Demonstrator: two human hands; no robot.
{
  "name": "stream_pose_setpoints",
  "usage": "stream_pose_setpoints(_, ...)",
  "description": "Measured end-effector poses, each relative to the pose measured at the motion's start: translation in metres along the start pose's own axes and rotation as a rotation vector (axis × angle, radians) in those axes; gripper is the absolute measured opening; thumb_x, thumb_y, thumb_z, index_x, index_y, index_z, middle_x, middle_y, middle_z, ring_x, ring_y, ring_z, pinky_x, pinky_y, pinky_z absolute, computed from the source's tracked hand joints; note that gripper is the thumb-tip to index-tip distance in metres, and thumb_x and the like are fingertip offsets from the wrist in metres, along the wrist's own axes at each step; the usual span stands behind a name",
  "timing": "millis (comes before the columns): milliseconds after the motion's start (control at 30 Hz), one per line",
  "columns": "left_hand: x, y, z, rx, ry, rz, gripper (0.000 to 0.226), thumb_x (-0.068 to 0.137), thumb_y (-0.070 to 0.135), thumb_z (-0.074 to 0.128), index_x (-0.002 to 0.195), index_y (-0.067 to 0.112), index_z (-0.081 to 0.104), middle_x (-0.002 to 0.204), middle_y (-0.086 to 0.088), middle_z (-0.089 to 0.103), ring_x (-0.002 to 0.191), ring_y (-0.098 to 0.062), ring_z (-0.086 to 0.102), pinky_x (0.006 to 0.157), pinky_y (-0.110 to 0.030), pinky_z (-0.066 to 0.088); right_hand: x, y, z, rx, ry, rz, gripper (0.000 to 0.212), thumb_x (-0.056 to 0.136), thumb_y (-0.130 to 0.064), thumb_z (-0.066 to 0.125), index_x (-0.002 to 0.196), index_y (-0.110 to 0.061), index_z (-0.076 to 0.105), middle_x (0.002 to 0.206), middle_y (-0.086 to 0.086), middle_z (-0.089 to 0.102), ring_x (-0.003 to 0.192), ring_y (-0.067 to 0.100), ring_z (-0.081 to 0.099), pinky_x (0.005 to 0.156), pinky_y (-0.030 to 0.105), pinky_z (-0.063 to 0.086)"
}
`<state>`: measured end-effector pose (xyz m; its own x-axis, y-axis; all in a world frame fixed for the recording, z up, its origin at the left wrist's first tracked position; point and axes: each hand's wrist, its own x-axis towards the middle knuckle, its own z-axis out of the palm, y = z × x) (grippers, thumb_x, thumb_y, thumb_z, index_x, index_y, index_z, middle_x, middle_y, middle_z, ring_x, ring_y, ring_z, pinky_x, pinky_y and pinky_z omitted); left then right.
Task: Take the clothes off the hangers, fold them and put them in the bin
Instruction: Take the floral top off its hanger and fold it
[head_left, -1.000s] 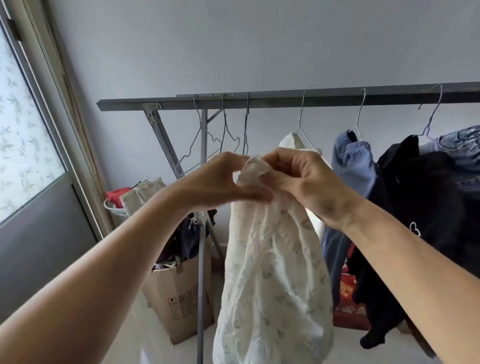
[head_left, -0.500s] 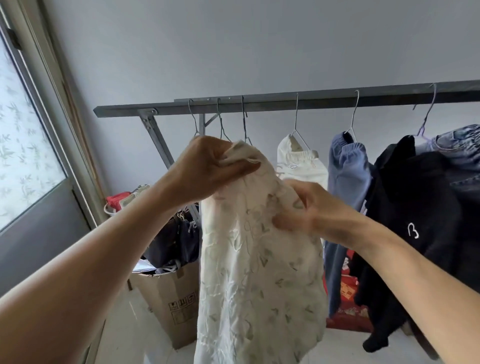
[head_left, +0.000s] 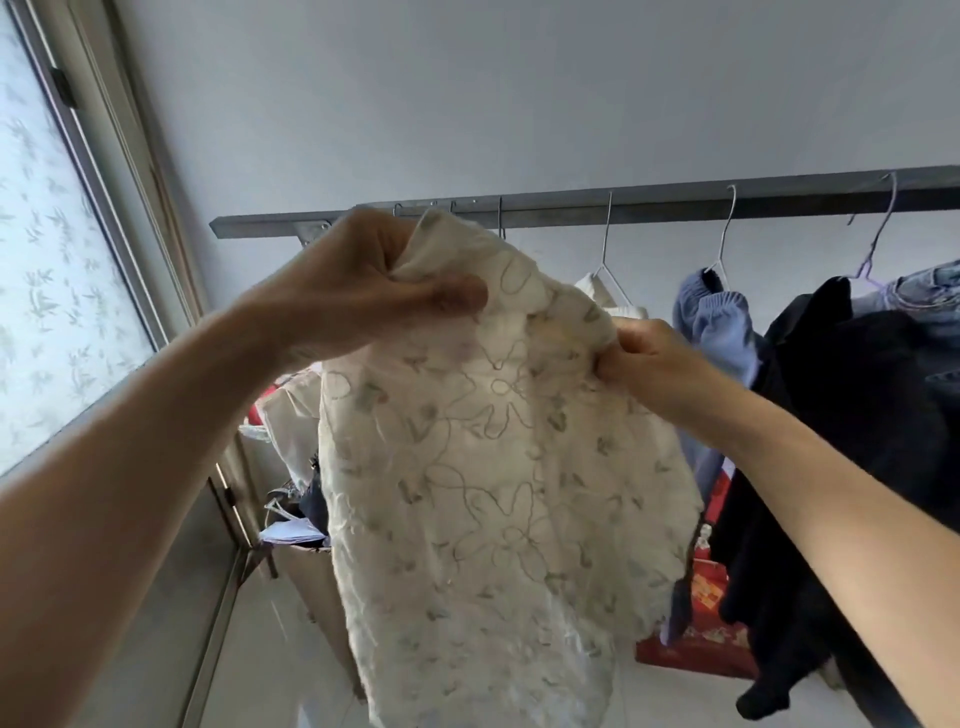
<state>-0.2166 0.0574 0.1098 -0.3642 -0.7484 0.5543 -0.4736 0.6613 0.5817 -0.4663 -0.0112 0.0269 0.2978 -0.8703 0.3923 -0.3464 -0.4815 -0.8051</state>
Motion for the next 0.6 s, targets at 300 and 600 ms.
stream_pose_setpoints(300, 0.014, 0.016, 0.009, -0.033, 0.029, -0.028, 0.047, 0.087, 0.019, 0.072, 0.069, -0.017, 0.048, 0.062, -0.004, 0.041, 0.054, -0.008, 0.043, 0.046, -0.015, 0.035, 0.003, -0.014, 0.072, -0.035, 0.017, -0.067, 0.033, 0.085, -0.009, 0.065, 0.070, -0.028, 0.042, 0.063, -0.012, 0.045, 0.052, 0.000, 0.038, 0.055, 0.019, 0.032)
stream_pose_setpoints(600, 0.014, 0.000, -0.004, 0.085, 0.136, -0.140, 0.048, 0.092, 0.024, 0.067, 0.077, -0.017, 0.048, 0.069, -0.006, 0.042, 0.060, -0.014, 0.042, 0.050, -0.023, 0.034, -0.044, -0.022, 0.081, 0.666, -0.583, 0.150, 0.045, 0.076, -0.060, 0.068, 0.103, -0.024, 0.075, 0.099, -0.001, 0.074, 0.093, 0.015, 0.070, 0.080, 0.028, 0.056)
